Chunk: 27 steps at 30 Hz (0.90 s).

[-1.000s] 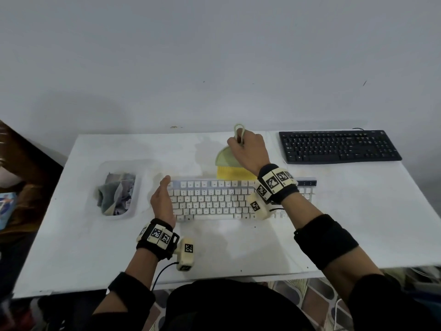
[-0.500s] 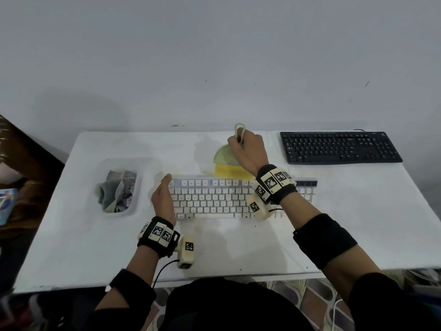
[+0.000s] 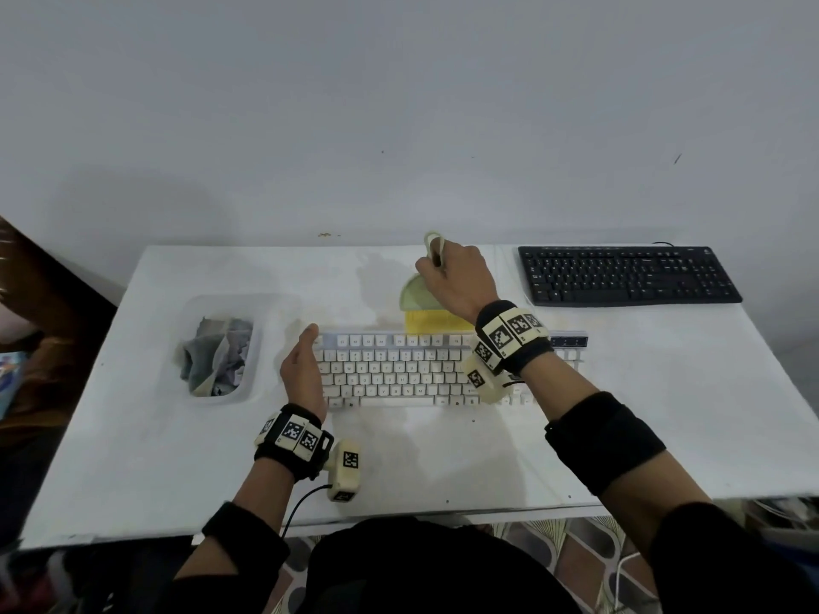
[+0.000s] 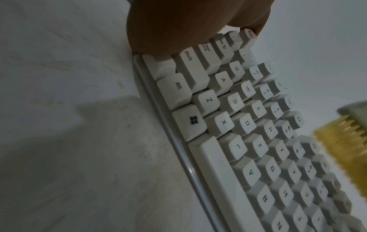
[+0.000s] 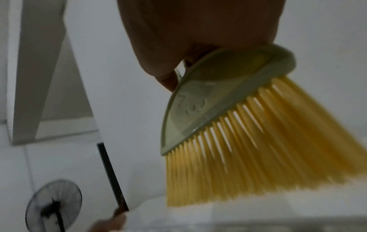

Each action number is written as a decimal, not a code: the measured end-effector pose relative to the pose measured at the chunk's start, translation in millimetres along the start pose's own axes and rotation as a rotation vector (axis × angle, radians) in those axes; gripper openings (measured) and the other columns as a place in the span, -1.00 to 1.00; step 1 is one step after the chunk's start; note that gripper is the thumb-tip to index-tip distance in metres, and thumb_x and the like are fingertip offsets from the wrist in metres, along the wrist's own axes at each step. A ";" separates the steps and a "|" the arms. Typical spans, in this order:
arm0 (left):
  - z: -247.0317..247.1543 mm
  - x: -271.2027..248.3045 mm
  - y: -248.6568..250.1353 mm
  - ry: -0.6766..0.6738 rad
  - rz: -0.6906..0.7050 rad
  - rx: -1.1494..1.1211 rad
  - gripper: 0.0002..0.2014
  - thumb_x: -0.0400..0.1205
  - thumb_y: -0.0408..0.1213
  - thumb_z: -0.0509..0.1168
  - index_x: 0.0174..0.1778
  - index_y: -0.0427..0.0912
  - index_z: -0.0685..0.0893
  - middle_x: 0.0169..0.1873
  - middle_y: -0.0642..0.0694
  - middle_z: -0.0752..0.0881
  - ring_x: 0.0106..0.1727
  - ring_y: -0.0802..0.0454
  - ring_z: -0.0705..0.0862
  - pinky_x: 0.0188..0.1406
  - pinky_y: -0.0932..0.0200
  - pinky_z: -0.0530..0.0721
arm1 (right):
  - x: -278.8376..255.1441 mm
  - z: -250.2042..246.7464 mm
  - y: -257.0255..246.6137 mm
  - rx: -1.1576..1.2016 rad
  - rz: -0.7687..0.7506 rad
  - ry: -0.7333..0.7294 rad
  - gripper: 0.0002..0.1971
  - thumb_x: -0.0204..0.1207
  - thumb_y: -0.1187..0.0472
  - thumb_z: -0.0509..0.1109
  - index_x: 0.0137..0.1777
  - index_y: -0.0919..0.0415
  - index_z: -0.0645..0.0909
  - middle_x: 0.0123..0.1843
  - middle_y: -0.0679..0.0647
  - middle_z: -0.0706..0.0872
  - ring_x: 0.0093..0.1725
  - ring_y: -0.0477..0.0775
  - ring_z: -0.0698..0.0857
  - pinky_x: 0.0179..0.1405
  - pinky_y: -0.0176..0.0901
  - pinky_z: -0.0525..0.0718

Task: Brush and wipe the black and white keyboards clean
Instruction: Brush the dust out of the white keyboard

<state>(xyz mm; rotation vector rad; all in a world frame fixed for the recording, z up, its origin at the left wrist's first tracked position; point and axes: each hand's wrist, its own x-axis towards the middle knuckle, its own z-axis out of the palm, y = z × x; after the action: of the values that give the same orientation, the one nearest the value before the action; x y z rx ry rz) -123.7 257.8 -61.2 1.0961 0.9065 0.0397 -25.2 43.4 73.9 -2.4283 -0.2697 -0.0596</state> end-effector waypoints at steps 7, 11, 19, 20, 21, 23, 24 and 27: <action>-0.4 0.6 0.1 -0.005 0.017 -0.010 -0.41 0.43 0.30 0.48 0.14 -0.13 0.78 0.09 -0.23 0.85 0.09 -0.30 0.85 0.09 -0.34 0.83 | -4.4 -4.7 8.5 0.136 0.069 0.018 -0.64 0.61 0.15 0.31 -0.38 0.13 0.26 -0.48 0.05 0.40 -0.44 0.04 0.35 -0.44 -0.07 0.27; -0.4 2.8 -0.3 -0.016 0.026 -0.003 -0.44 0.43 0.30 0.48 0.11 -0.09 0.77 0.05 -0.18 0.84 0.13 -0.32 0.83 0.14 -0.37 0.81 | -8.1 -18.0 39.1 0.010 0.090 0.040 -0.65 0.59 0.13 0.34 -0.36 0.20 0.33 -0.50 0.05 0.43 -0.46 0.01 0.38 -0.45 -0.06 0.28; -1.2 2.5 -0.5 -0.040 0.020 0.002 -0.62 0.59 0.20 0.43 -0.01 -0.07 0.73 -0.05 -0.20 0.84 0.03 -0.29 0.85 0.04 -0.28 0.84 | -9.7 -22.3 36.4 0.194 0.085 0.074 -0.68 0.61 0.14 0.29 -0.35 0.16 0.32 -0.43 0.07 0.39 -0.41 0.02 0.34 -0.39 -0.06 0.27; -1.0 2.4 -0.3 -0.040 0.018 0.004 -0.61 0.58 0.21 0.43 0.01 -0.07 0.74 -0.03 -0.20 0.84 0.03 -0.29 0.86 0.04 -0.29 0.84 | -10.2 -21.0 36.8 0.192 0.073 0.061 -0.69 0.60 0.14 0.29 -0.34 0.18 0.32 -0.44 0.07 0.40 -0.41 0.02 0.34 -0.39 -0.06 0.29; -0.6 1.5 0.5 -0.041 0.018 0.003 -0.58 0.55 0.23 0.44 0.04 -0.07 0.75 0.01 -0.21 0.85 0.04 -0.30 0.86 0.06 -0.31 0.83 | -10.9 -20.6 38.7 0.161 0.059 0.052 -0.69 0.59 0.14 0.30 -0.34 0.17 0.31 -0.46 0.05 0.39 -0.43 0.02 0.34 -0.41 -0.08 0.28; 0.1 -0.9 2.7 -0.032 0.024 -0.001 -0.50 0.46 0.27 0.47 0.12 -0.05 0.78 0.11 -0.22 0.85 0.11 -0.30 0.84 0.13 -0.37 0.80 | -12.3 -23.7 45.6 0.060 0.028 0.045 -0.67 0.57 0.18 0.32 -0.35 0.14 0.26 -0.52 0.00 0.35 -0.49 0.01 0.31 -0.47 -0.13 0.25; 0.3 -1.0 3.0 -0.023 0.022 -0.004 -0.44 0.41 0.30 0.49 0.16 -0.04 0.79 0.15 -0.21 0.85 0.16 -0.29 0.83 0.17 -0.38 0.79 | -12.5 -26.8 50.2 0.017 0.019 0.053 -0.65 0.56 0.18 0.33 -0.36 0.12 0.24 -0.55 -0.01 0.33 -0.51 0.01 0.30 -0.49 -0.11 0.25; -0.6 -0.4 2.5 -0.005 0.018 -0.008 -0.34 0.33 0.35 0.51 0.23 -0.03 0.80 0.20 -0.20 0.83 0.23 -0.28 0.80 0.23 -0.38 0.76 | -12.8 -36.8 58.5 -0.023 0.041 0.093 -0.63 0.55 0.14 0.31 -0.41 0.10 0.22 -0.56 0.00 0.32 -0.52 -0.01 0.30 -0.48 -0.07 0.24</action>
<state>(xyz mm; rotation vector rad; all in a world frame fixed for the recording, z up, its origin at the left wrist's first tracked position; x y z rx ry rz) -123.3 259.3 -59.1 1.0968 0.8918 0.0548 -24.4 -26.1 63.6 -2.4450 -0.1786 -0.1575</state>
